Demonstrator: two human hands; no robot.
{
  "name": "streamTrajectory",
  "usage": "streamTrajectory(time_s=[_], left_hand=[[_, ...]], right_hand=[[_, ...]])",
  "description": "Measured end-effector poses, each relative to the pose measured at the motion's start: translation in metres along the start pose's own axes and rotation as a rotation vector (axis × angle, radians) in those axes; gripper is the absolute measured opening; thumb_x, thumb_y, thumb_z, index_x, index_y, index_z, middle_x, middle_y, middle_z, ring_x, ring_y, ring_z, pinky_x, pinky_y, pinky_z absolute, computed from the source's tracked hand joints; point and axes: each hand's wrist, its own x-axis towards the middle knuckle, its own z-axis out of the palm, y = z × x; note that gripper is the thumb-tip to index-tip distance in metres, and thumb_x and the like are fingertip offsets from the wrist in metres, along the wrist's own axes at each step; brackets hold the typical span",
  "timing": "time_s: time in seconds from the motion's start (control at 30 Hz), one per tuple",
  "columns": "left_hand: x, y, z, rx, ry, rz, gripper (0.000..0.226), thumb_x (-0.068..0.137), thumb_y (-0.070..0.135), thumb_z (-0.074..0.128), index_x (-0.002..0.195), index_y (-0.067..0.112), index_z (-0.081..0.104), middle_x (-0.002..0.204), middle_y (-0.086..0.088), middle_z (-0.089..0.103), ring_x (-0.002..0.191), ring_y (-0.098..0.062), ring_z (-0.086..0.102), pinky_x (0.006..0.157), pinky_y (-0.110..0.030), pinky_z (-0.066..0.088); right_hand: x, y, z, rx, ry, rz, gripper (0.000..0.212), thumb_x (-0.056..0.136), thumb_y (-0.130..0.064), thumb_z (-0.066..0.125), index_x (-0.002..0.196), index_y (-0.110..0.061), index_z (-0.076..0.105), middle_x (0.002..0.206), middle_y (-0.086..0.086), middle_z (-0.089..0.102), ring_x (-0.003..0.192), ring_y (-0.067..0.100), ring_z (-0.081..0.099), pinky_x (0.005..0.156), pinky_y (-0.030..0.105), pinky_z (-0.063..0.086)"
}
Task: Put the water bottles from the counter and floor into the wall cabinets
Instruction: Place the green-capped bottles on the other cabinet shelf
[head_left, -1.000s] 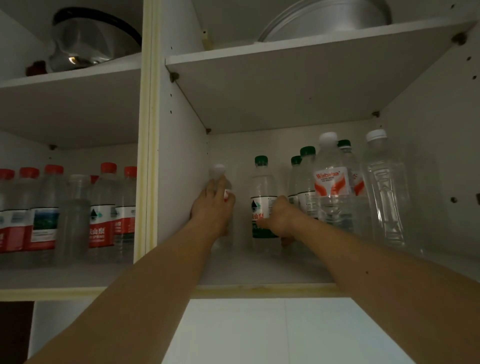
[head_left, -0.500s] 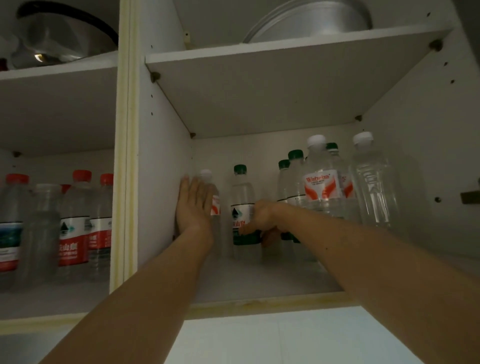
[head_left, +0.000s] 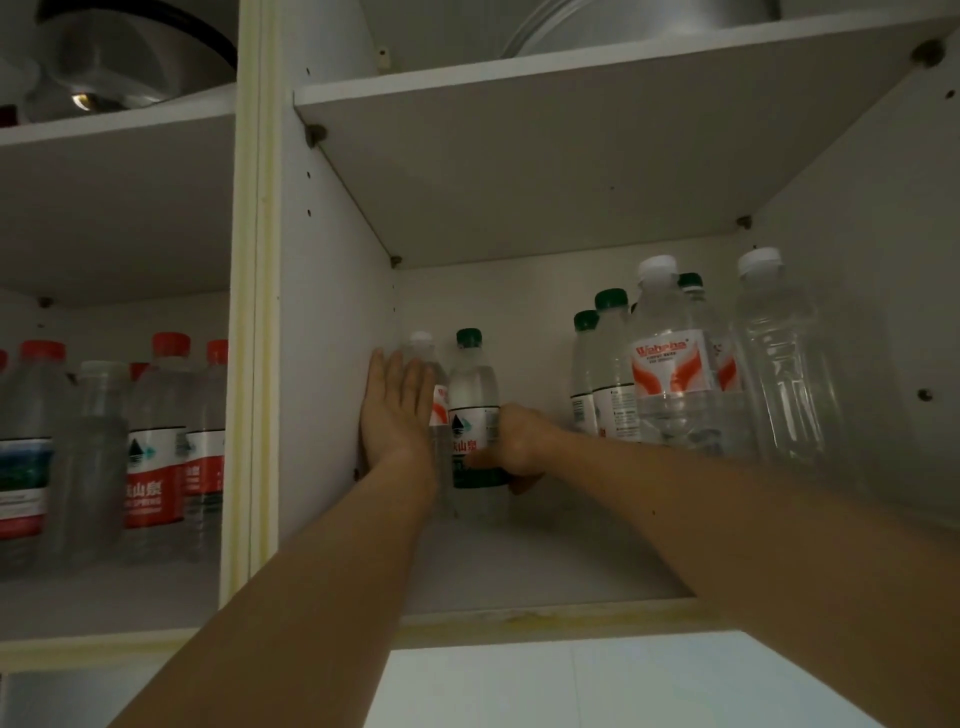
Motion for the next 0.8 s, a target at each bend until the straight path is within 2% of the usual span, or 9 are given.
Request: streamTrajectory(time_s=[0.1,0.13,0.23,0.33,0.4,0.47,0.6,0.7,0.8], left_hand=[[-0.001,-0.001,0.000,-0.044,0.022,0.011,0.123,0.083,0.083,0.042,0.152,0.004,-0.024,0.162,-0.020,-0.022,0.149,-0.044,-0.020,0.116,-0.063,-0.015],[-0.001,-0.002,0.000,-0.068,0.031,0.015,0.123,0.083,0.082,0.044,0.152,0.004,-0.023,0.162,-0.020,-0.021,0.149,-0.043,-0.019,0.116,-0.063,-0.015],[-0.006,-0.007,-0.003,-0.163,0.085,0.043,0.119,0.085,0.074,0.050,0.155,0.005,-0.016,0.165,-0.019,-0.013,0.151,-0.041,-0.012,0.119,-0.059,-0.010],[-0.013,-0.014,-0.005,-0.337,0.199,0.077,0.106,0.090,0.065,0.053,0.158,0.005,-0.002,0.165,-0.019,0.006,0.152,-0.038,0.006,0.123,-0.052,0.005],[-0.020,-0.018,-0.008,-0.452,0.266,0.087,0.098,0.090,0.062,0.055,0.156,0.004,0.012,0.160,-0.019,0.024,0.147,-0.037,0.023,0.121,-0.048,0.017],[-0.029,-0.020,-0.012,-0.573,0.285,0.123,0.089,0.089,0.061,0.058,0.152,0.006,0.025,0.153,-0.017,0.036,0.137,-0.033,0.036,0.115,-0.045,0.029],[-0.045,-0.018,-0.022,-1.083,0.296,0.185,0.069,0.090,0.050,0.065,0.140,0.008,0.043,0.141,-0.016,0.048,0.123,-0.032,0.050,0.099,-0.046,0.048],[-0.058,-0.013,-0.041,-1.482,0.246,0.268,0.073,0.088,0.052,0.068,0.144,0.012,0.041,0.140,-0.012,0.050,0.119,-0.026,0.053,0.096,-0.042,0.050],[-0.070,-0.006,-0.071,-1.789,0.097,0.399,0.099,0.074,0.066,0.072,0.152,0.025,0.028,0.147,-0.006,0.044,0.118,-0.018,0.051,0.093,-0.037,0.050]], right_hand=[[-0.004,0.000,0.000,-0.032,-0.022,0.023,0.027,0.087,-0.040,0.075,0.096,-0.021,0.057,0.084,0.003,0.057,0.077,0.022,0.066,0.064,0.032,0.061],[-0.009,-0.001,-0.001,-0.056,-0.036,0.032,0.027,0.087,-0.041,0.075,0.089,-0.023,0.054,0.084,0.004,0.058,0.075,0.021,0.065,0.059,0.031,0.060],[-0.025,-0.003,-0.007,-0.207,-0.023,-0.036,0.025,0.090,-0.037,0.071,0.102,-0.017,0.060,0.082,0.003,0.058,0.070,0.018,0.062,0.052,0.026,0.052],[-0.052,-0.005,-0.020,-0.281,0.065,-0.140,0.013,0.096,-0.027,0.064,0.088,-0.017,0.059,0.074,-0.002,0.055,0.063,0.010,0.055,0.048,0.021,0.039],[-0.074,-0.007,-0.029,-0.304,0.140,-0.188,0.010,0.097,-0.022,0.062,0.088,-0.017,0.061,0.080,0.000,0.061,0.068,0.012,0.058,0.052,0.022,0.043],[-0.098,-0.010,-0.037,-0.327,0.216,-0.241,0.009,0.097,-0.020,0.061,0.103,-0.013,0.065,0.093,0.003,0.066,0.078,0.015,0.062,0.064,0.025,0.052],[-0.147,-0.007,-0.059,-0.376,0.483,-0.389,0.006,0.097,-0.016,0.060,0.098,-0.014,0.065,0.095,-0.002,0.061,0.083,0.012,0.058,0.076,0.029,0.055],[-0.183,0.004,-0.076,-0.321,0.740,-0.455,0.007,0.094,-0.014,0.063,0.101,-0.015,0.064,0.102,-0.005,0.056,0.090,0.010,0.053,0.078,0.024,0.047],[-0.208,0.024,-0.090,-0.305,0.955,-0.443,0.027,0.087,-0.013,0.071,0.112,-0.010,0.063,0.123,0.007,0.054,0.111,0.021,0.052,0.091,0.034,0.048]])
